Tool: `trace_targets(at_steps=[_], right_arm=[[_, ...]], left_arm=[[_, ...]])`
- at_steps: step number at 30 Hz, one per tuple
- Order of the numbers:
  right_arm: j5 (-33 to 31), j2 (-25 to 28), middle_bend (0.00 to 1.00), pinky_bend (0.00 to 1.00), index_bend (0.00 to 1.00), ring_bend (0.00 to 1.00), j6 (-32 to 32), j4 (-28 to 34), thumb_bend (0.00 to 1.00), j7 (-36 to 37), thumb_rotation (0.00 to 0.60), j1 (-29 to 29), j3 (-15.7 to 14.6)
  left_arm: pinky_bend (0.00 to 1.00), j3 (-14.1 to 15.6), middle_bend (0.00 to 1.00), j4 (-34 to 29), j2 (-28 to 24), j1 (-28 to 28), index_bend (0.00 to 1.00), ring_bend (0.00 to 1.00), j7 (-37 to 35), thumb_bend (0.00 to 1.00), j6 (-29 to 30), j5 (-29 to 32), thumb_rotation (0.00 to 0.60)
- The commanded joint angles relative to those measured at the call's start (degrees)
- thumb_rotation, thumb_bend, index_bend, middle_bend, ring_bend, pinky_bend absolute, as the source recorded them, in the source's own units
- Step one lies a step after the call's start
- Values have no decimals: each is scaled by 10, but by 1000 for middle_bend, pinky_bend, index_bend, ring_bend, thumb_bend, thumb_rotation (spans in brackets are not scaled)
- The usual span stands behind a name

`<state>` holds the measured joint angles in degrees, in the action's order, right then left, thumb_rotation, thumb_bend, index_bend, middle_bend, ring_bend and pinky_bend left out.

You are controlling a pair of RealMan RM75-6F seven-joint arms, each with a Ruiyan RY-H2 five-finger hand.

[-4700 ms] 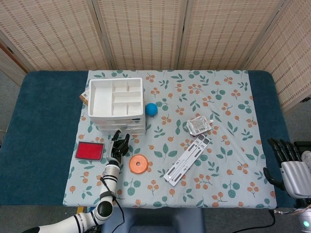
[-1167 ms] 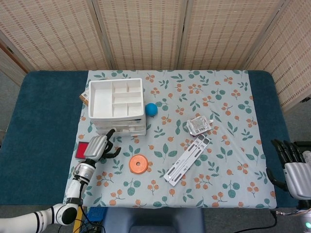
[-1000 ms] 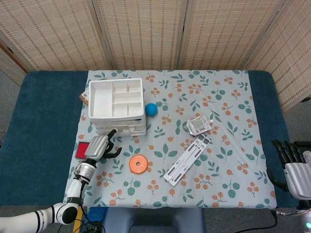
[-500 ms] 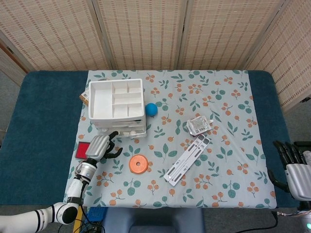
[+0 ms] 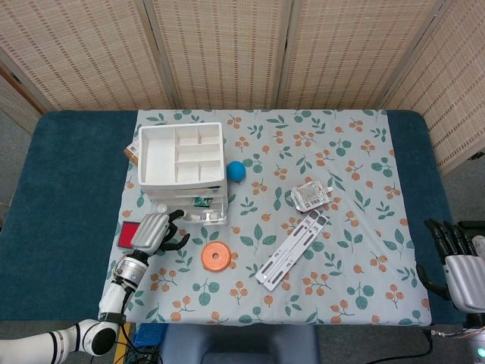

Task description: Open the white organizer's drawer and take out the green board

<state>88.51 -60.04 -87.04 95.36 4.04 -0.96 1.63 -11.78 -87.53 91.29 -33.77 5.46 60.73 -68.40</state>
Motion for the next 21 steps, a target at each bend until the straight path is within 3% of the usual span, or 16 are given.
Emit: trace_targets(at_steps=[1, 21], right_arm=[[0, 0, 70, 23, 0, 0, 0, 0, 414, -1, 600, 0, 0], [1, 0, 70, 23, 0, 0, -1, -2, 414, 2, 600, 1, 0]], left_arm=[[1000, 6, 942, -5, -4, 3, 412, 1000, -1, 355, 3, -5, 600], [1000, 33, 942, -45, -25, 11, 445, 1000, 8, 354, 8, -26, 600]])
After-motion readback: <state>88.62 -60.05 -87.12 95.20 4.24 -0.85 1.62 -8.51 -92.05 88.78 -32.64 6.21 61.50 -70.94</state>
